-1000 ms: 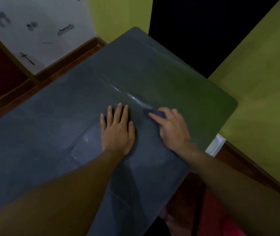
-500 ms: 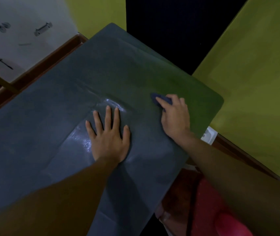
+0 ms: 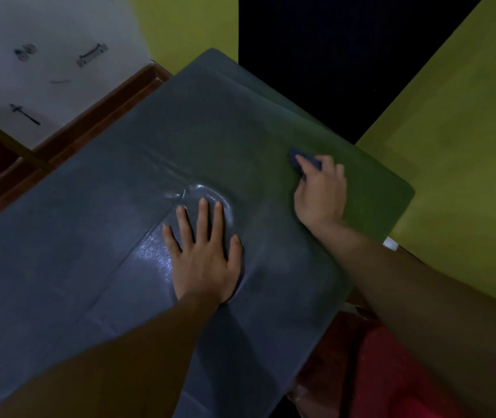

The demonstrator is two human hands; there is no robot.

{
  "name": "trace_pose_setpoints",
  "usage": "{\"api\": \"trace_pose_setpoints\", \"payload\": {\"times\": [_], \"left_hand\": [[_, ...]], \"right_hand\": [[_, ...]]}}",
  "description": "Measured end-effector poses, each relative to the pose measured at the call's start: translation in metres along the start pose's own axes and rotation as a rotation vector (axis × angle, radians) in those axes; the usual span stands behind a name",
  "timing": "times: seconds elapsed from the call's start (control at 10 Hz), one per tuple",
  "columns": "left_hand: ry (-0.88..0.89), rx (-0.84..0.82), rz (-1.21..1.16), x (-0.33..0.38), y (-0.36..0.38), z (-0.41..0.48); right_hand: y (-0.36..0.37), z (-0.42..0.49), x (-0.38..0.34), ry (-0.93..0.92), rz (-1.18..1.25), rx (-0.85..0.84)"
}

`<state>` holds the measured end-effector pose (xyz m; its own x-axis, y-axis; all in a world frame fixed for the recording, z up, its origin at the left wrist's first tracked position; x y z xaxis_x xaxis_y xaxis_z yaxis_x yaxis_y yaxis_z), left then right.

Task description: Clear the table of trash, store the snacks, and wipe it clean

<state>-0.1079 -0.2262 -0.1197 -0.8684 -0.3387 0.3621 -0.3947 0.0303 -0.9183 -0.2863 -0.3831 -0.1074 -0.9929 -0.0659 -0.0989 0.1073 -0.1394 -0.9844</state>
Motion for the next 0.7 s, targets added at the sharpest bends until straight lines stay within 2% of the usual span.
{"api": "trace_pose_setpoints", "payload": {"times": [0.1, 0.2, 0.3, 0.4, 0.6, 0.7], "left_hand": [[-0.006, 0.005, -0.015, 0.001, -0.001, 0.000], [-0.003, -0.003, -0.017, 0.000, 0.000, 0.000], [0.002, -0.011, -0.004, 0.000, -0.002, -0.001], [0.007, -0.042, -0.011, -0.002, -0.005, 0.000], [-0.028, -0.253, -0.073, -0.001, -0.026, 0.008], [0.007, -0.381, -0.094, -0.003, -0.049, 0.015]], "right_hand": [[-0.003, -0.014, -0.022, -0.314, 0.037, 0.024], [-0.003, -0.014, -0.021, -0.481, -0.087, 0.007], [-0.008, -0.009, -0.015, -0.199, -0.183, -0.036], [-0.015, -0.011, -0.020, -0.224, -0.245, -0.172], [-0.046, -0.012, -0.025, -0.247, -0.285, -0.525], [-0.066, -0.017, -0.028, -0.263, -0.236, -0.565]]}}
Point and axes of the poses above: each hand's wrist, its own z-axis towards the middle knuckle, its own y-axis out of the palm, x = y × z, the point moved 2 cm from there along z, towards the middle knuckle, and after that the axes turned 14 degrees about -z, right-handed, at the moved point
